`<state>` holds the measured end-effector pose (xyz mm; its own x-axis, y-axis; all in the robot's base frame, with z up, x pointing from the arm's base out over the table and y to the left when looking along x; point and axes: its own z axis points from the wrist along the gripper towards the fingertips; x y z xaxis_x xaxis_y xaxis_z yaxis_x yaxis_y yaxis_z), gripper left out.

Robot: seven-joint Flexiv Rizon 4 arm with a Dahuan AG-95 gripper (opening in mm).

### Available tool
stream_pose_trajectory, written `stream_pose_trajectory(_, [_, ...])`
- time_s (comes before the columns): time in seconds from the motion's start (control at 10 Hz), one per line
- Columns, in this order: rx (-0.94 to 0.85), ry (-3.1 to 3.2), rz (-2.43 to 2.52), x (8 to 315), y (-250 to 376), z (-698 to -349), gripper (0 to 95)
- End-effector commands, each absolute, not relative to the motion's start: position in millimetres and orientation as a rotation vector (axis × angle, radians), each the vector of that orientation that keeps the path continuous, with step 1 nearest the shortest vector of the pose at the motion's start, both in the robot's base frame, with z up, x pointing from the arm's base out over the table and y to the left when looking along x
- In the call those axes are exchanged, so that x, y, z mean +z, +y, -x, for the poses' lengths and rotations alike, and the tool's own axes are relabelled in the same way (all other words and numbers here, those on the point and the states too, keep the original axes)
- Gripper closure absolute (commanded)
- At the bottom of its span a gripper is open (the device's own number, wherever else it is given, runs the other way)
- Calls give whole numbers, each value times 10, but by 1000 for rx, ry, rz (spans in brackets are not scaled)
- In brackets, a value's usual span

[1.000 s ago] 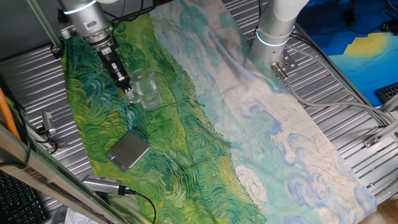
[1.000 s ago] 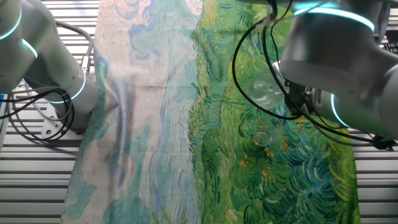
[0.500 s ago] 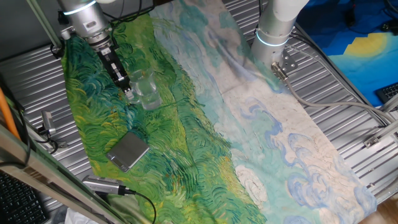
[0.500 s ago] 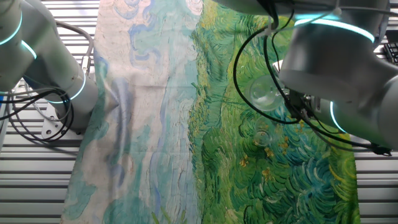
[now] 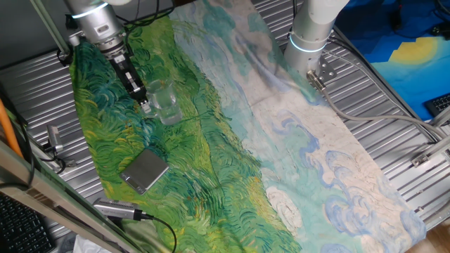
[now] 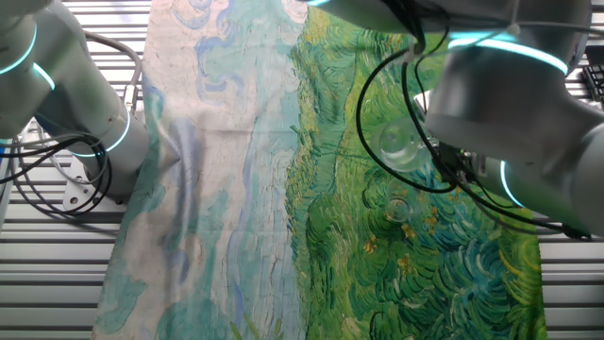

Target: Pour the water from one cup into another empty cup

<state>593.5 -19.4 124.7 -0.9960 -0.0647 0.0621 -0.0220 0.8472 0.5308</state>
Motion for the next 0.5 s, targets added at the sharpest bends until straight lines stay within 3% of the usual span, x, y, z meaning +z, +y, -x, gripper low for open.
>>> stream_pose_trajectory(0.1, [-867, -2934, -50, 1249, -187, -5932, 950])
stream_pose_trajectory(0.5, [-932, -2909, -10, 1249, -187, -5932, 950])
